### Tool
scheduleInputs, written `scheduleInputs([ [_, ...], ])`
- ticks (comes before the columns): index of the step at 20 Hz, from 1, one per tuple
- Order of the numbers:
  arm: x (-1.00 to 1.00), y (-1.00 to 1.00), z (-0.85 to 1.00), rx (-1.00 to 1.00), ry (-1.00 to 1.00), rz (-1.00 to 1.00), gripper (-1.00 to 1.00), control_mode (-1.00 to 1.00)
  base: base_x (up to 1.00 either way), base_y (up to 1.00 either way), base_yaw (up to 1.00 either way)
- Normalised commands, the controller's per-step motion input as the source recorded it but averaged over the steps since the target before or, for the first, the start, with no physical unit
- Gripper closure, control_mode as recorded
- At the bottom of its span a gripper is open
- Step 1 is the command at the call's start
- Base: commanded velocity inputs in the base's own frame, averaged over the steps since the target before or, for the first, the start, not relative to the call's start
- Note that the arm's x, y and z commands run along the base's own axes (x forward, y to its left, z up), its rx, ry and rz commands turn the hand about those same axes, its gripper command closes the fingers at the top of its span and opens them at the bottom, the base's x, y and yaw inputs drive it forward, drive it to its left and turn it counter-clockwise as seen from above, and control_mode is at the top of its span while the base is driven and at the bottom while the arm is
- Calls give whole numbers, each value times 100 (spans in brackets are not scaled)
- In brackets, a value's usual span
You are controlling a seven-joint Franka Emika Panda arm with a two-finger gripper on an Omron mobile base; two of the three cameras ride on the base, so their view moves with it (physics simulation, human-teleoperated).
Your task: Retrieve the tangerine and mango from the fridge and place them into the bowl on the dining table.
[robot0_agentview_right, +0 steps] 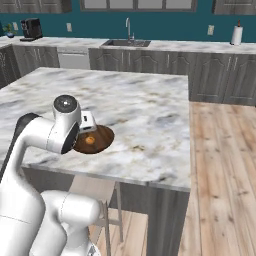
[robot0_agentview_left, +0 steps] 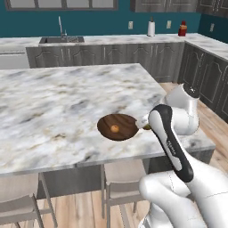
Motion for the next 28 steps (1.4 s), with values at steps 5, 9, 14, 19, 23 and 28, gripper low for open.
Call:
scheduleInputs([
  [5,74,2,-36,0,-2,0,100,-100,0,0,0],
  [9,66,0,-41,0,-2,0,100,-100,0,0,0],
  [14,50,0,-30,0,-2,0,100,-100,0,0,0],
  [19,42,1,-9,0,0,0,100,-100,0,0,0],
  [23,33,7,-10,0,0,0,100,-100,0,0,0],
  [28,26,13,-24,0,0,0,100,-100,0,0,0],
])
